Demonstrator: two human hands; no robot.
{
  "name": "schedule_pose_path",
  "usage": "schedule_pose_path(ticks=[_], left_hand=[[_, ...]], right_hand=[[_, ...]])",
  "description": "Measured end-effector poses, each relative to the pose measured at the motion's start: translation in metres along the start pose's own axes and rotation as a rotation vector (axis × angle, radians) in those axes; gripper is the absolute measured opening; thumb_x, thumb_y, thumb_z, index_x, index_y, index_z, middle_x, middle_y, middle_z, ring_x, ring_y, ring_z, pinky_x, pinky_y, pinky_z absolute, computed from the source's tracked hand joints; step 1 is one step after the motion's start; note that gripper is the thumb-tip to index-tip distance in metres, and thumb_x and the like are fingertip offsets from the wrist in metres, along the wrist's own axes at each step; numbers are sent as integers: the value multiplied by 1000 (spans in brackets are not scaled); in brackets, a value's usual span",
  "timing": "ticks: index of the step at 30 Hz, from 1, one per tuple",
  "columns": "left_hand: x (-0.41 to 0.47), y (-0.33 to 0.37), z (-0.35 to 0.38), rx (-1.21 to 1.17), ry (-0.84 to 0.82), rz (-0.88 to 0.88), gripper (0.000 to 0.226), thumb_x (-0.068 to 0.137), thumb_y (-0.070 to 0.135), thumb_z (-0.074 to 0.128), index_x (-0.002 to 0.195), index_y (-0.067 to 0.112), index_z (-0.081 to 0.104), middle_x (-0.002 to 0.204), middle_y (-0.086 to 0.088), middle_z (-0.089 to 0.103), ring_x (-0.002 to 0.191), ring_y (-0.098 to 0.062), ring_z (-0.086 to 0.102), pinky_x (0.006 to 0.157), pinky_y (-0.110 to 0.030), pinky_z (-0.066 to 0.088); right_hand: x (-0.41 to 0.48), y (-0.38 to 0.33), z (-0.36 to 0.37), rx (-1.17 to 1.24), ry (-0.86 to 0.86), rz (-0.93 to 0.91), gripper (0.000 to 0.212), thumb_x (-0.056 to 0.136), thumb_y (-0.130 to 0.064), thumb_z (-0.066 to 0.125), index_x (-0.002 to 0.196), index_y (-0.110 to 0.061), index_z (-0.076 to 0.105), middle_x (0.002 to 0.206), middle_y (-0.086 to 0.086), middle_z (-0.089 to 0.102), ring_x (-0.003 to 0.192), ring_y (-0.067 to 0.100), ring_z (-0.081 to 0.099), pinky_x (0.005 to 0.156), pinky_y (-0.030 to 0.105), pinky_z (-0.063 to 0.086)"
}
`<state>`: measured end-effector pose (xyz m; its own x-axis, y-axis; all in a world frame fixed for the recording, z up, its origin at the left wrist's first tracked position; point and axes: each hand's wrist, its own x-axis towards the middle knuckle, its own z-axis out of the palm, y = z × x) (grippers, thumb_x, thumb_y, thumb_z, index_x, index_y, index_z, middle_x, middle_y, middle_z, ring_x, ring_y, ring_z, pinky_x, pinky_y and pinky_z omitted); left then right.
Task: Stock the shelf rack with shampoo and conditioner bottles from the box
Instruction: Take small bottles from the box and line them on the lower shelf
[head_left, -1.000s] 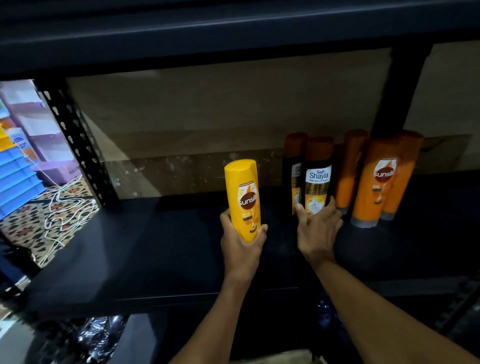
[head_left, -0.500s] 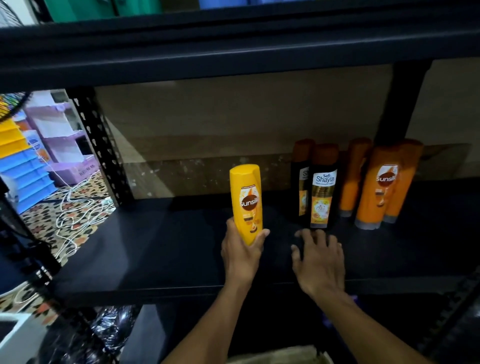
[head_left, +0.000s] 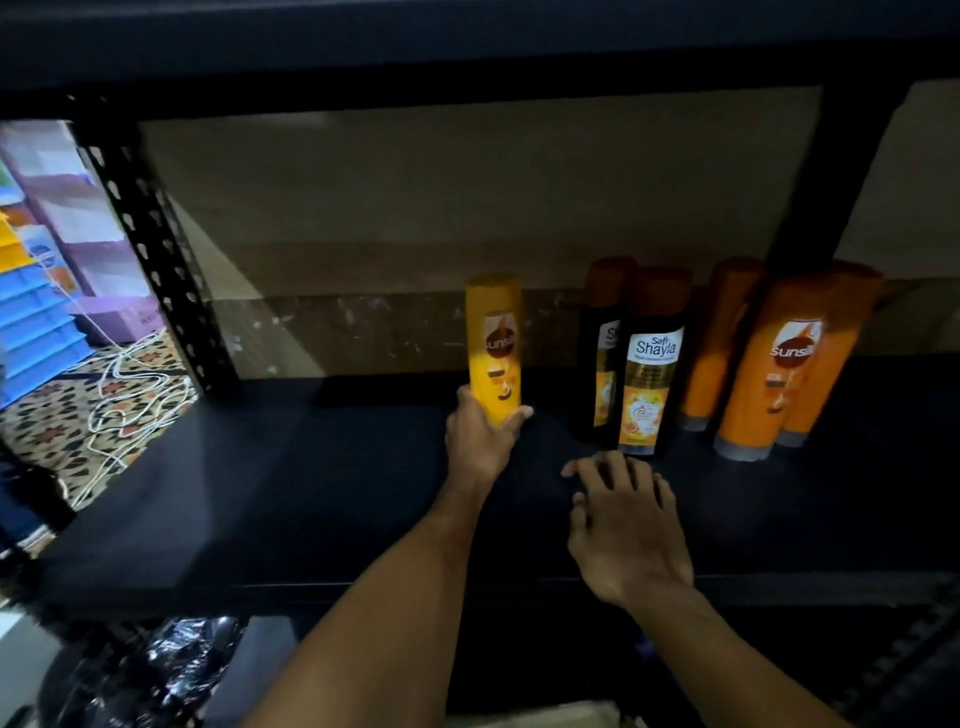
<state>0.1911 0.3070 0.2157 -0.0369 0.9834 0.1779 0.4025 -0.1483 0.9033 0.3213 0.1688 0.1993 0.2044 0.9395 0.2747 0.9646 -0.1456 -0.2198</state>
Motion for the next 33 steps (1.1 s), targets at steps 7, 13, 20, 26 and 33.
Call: schedule_pose_path(ticks=[7,13,20,26,33], left_hand=[[4,-3,4,15,100,33,55,79,43,84,114,12,54,99,-8,68,91,-28,68,78,-48,60],[1,-4,0,7,101,74,64,73,46,88,115,20,46,102,-3,64,95,-27,65,80,-48,58],[4,-6,3,45,69,116,64,77,37,88,123,14,51,102,3,59,102,-26,63,88,-46,55],[3,-7,2,28,68,116,63,77,31,88,124,12,49,103,2,57,101,-26,62,88,-45,56],[2,-9,-1,-4,57,70,88,67,46,92,136,14,48,115,2,60,108,-19,61,87,-31,50]], right_hand=[[1,3,0,13,-34,15,32,96,-41,38,127,-46,38,132,-10,34,127,19,32,116,44,25],[-1,0,-3,31,-27,20,33,96,-41,37,129,-45,39,132,-9,34,127,19,33,117,45,23],[-1,0,-4,53,-39,26,33,96,-41,37,129,-45,38,132,-9,33,129,19,31,118,45,22],[-2,0,-4,62,-29,32,33,96,-41,37,129,-46,39,132,-10,34,129,19,32,119,45,22],[0,1,-2,83,-12,42,31,97,-41,37,128,-45,41,134,-9,36,127,18,34,117,44,25]])
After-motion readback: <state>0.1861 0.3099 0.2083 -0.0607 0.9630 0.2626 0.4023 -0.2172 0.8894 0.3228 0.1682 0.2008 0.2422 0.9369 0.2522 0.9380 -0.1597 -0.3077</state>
